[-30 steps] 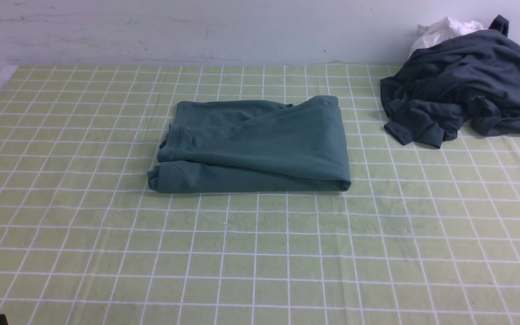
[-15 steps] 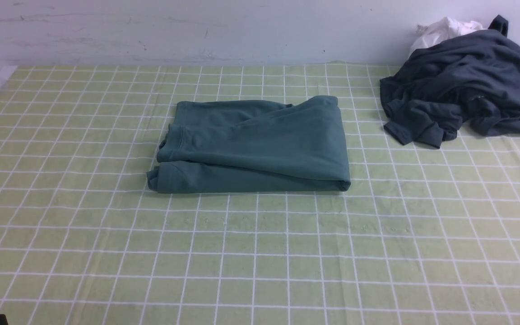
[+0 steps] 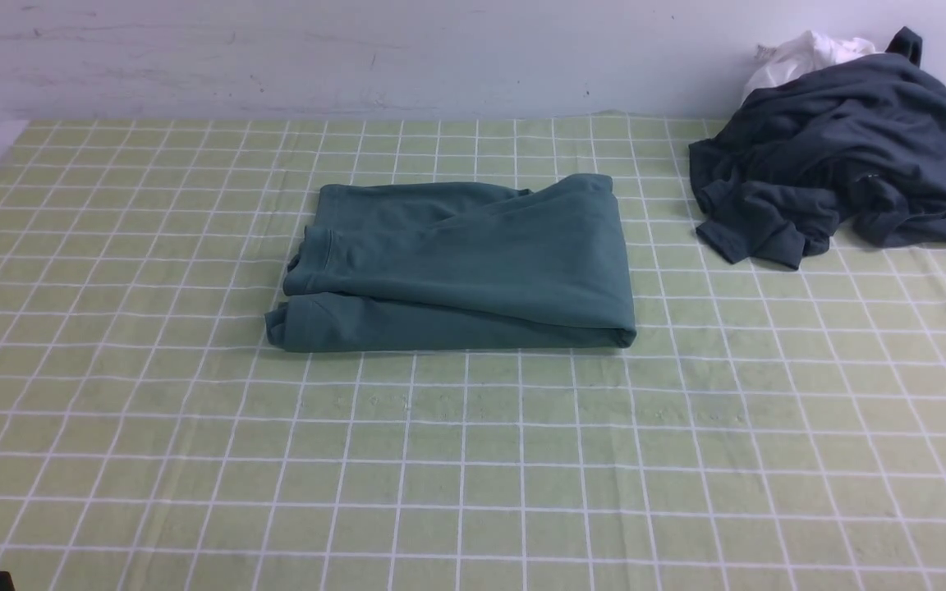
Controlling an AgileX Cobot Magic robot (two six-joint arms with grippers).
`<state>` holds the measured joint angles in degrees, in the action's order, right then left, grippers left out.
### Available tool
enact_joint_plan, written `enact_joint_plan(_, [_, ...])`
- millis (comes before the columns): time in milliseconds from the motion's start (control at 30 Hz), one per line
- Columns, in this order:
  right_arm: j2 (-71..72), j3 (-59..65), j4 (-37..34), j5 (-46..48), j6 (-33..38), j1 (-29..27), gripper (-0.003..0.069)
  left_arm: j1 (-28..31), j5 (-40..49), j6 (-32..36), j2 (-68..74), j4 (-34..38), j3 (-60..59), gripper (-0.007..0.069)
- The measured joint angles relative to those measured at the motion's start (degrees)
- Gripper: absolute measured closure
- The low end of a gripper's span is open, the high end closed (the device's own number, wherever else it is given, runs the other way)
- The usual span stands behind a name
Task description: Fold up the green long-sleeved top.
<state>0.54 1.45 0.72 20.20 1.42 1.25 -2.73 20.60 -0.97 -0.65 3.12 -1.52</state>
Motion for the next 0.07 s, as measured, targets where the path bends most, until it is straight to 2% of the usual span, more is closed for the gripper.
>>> enact_joint_plan(67, [0.0, 0.0, 0.0, 0.0, 0.0, 0.0, 0.0666, 0.0, 0.0, 0.0, 0.0, 0.0, 0.0, 0.0629])
